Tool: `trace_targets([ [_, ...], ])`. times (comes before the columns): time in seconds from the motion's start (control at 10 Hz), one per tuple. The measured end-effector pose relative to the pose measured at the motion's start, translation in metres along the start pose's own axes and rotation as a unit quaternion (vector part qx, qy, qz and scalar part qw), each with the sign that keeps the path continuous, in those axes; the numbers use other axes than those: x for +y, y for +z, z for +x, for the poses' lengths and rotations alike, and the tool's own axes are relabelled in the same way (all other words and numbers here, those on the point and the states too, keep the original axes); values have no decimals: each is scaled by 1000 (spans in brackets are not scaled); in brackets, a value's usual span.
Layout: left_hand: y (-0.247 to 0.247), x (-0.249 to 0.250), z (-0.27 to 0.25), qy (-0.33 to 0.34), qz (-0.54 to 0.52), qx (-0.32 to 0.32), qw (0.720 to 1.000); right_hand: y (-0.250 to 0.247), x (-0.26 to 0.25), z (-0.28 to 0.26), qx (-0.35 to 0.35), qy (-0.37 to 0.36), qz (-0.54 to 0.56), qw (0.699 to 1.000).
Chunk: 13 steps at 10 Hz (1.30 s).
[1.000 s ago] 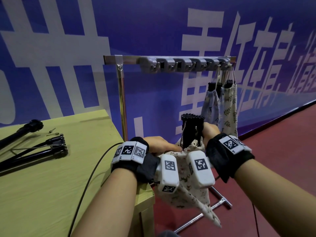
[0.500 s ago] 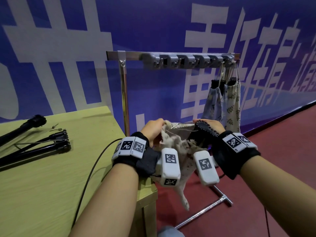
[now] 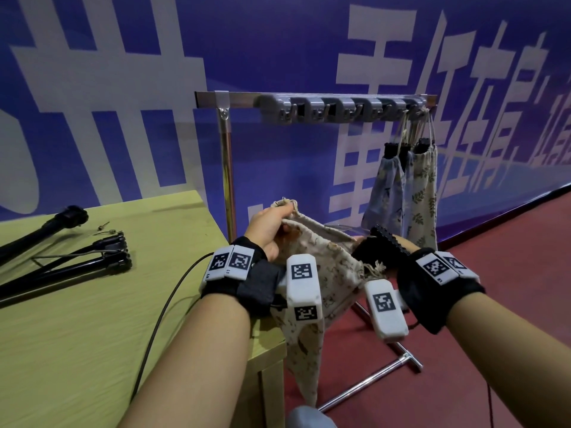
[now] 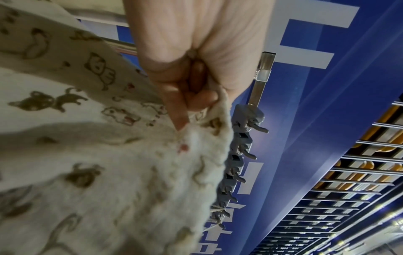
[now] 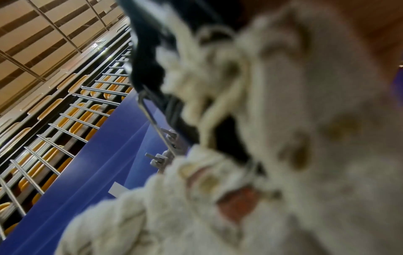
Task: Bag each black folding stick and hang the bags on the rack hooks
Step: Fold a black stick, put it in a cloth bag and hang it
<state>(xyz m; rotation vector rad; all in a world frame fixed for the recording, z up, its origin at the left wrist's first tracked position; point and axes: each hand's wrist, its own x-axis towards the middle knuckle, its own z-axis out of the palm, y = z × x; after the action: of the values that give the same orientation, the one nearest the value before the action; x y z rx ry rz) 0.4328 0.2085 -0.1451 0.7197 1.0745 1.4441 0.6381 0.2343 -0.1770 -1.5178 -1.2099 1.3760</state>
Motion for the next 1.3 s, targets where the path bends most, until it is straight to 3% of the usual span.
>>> trace_targets([
  [0.1,2,1,-2,20,-39,24,999,-8,13,18,-47,4,47,998],
  [0.2,3,1,-4,36,-34,29,998,-10,21,23,-48,-23,128,990],
  [0.3,2,-2,-3,15,-9,19,1000,-9,11,13,-43,0,205,978],
  [0.5,8,-5,-7,6,34,-32,999,14,-10,-7,-74,-36,75,994],
  [0.6,11,-4,-10,14,59,-56,997,31,-11,-7,-36,-60,-19,997],
  [0.7,13,-4,-10,30,151,-68,986,41,-12,-5,23,-93,-149,984],
  [0.8,14,-5,-10,39,187,-75,979,45,-11,-4,75,-115,-242,960],
  [1.1,20,0,-19,73,65,-97,990,37,-8,-22,-11,-10,-414,910],
  [1.2,21,1,-21,83,26,-93,992,33,-18,-27,-23,32,-475,879],
  [1.3,20,3,-21,84,-27,-74,993,22,-23,-31,-47,-6,-534,844],
])
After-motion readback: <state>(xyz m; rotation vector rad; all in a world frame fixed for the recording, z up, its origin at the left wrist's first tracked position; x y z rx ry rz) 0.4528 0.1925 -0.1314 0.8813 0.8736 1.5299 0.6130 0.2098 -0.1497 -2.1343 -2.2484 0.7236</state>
